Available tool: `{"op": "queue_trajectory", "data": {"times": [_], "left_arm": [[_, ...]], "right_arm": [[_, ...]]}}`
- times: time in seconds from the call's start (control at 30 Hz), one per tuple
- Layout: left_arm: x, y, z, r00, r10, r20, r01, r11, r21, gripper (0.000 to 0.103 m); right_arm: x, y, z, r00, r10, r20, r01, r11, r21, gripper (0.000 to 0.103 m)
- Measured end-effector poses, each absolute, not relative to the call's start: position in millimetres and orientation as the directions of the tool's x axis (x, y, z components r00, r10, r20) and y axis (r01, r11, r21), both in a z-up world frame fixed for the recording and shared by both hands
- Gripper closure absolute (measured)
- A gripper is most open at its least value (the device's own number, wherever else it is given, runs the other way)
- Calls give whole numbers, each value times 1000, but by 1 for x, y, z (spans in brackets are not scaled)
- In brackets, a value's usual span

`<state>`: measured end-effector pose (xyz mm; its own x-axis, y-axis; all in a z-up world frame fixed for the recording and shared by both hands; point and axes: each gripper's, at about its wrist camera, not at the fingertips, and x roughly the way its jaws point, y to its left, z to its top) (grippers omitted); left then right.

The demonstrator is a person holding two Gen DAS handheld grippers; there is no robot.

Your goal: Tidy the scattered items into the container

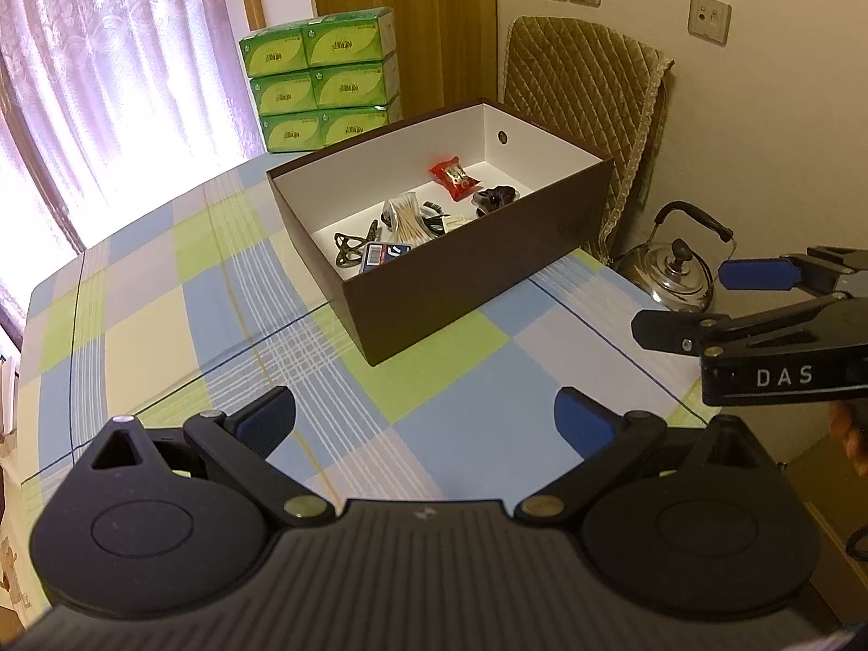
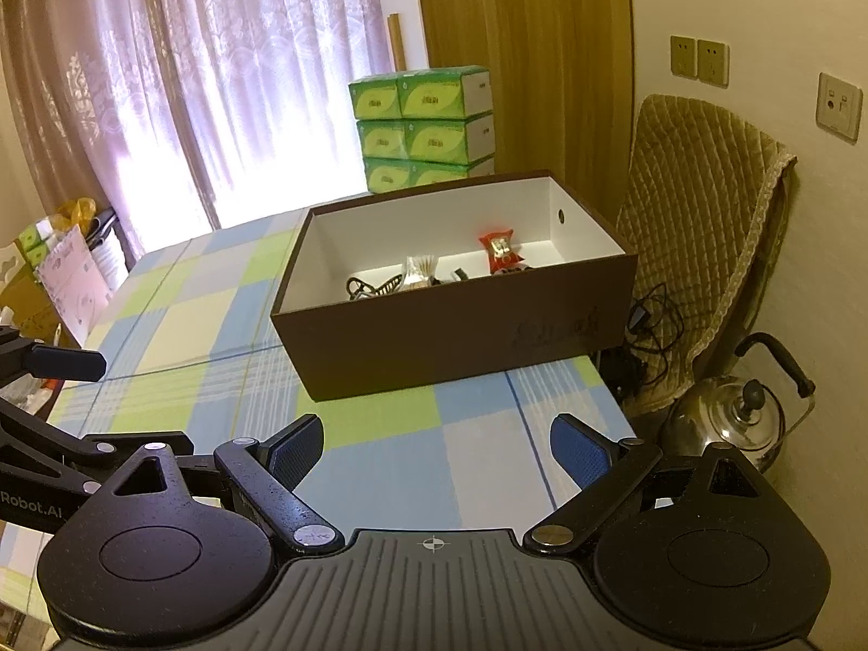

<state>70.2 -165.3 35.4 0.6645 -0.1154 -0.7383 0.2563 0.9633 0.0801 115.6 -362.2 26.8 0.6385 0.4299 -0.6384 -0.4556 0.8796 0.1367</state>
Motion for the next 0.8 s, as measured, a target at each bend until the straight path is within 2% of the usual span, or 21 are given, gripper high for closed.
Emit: {"op": "queue_trajectory", "data": {"times": [0.8], "left_arm": [[58, -166, 17, 625, -128, -770, 271, 961, 61, 2]], "right_arm": [[101, -367, 12, 629, 386, -675, -426, 897, 116, 7]]}}
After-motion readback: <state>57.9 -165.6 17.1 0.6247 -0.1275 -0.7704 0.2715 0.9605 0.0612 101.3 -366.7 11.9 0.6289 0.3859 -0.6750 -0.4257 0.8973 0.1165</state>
